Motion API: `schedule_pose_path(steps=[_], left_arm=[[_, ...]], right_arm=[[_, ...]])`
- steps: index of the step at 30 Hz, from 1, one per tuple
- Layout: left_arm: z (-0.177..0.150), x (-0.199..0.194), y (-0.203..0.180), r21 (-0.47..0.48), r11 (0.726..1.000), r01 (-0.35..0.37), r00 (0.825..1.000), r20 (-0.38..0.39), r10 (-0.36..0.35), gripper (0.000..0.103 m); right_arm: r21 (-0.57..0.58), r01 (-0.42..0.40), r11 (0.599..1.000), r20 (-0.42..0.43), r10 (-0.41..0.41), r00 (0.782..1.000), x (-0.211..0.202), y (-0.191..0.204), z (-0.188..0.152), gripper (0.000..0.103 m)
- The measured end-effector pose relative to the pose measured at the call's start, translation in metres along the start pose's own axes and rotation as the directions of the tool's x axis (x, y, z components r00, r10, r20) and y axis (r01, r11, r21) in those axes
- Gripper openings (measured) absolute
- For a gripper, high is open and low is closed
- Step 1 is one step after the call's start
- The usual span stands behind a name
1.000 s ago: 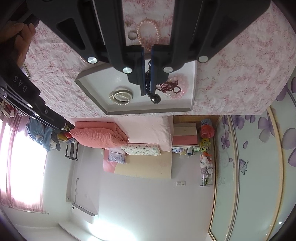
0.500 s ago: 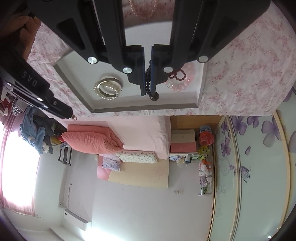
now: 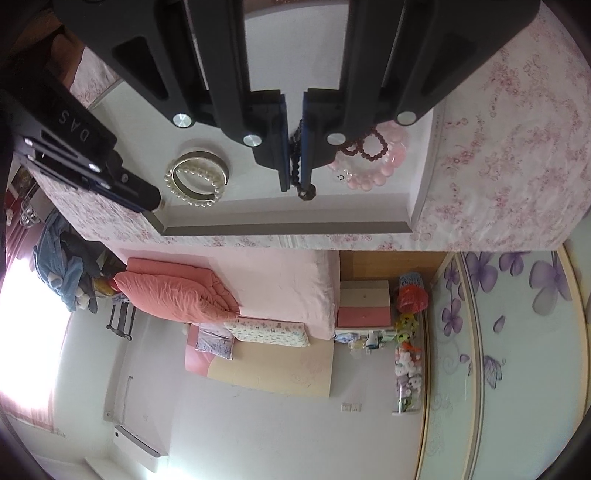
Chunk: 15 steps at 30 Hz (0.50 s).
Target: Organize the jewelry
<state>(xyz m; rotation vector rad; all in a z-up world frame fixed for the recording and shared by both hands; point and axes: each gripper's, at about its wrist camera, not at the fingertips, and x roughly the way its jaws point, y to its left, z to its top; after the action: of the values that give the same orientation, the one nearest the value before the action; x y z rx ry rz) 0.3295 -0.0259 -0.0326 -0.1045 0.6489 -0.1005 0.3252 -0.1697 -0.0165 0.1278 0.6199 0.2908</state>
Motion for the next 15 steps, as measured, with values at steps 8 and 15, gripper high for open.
schedule_pose_path(steps=[8, 15], left_arm=[[0.002, -0.008, 0.020, -0.066, 0.998, -0.012, 1.000, 0.003, 0.013, 0.025], [-0.003, -0.028, 0.029, -0.079, 0.996, -0.031, 0.999, 0.005, 0.031, 0.028]], right_arm=[[0.035, 0.012, 0.999, 0.009, -0.013, 1.000, -0.010, -0.010, 0.001, 0.034], [0.034, 0.019, 0.999, 0.012, -0.019, 1.000, -0.021, -0.010, -0.002, 0.034]])
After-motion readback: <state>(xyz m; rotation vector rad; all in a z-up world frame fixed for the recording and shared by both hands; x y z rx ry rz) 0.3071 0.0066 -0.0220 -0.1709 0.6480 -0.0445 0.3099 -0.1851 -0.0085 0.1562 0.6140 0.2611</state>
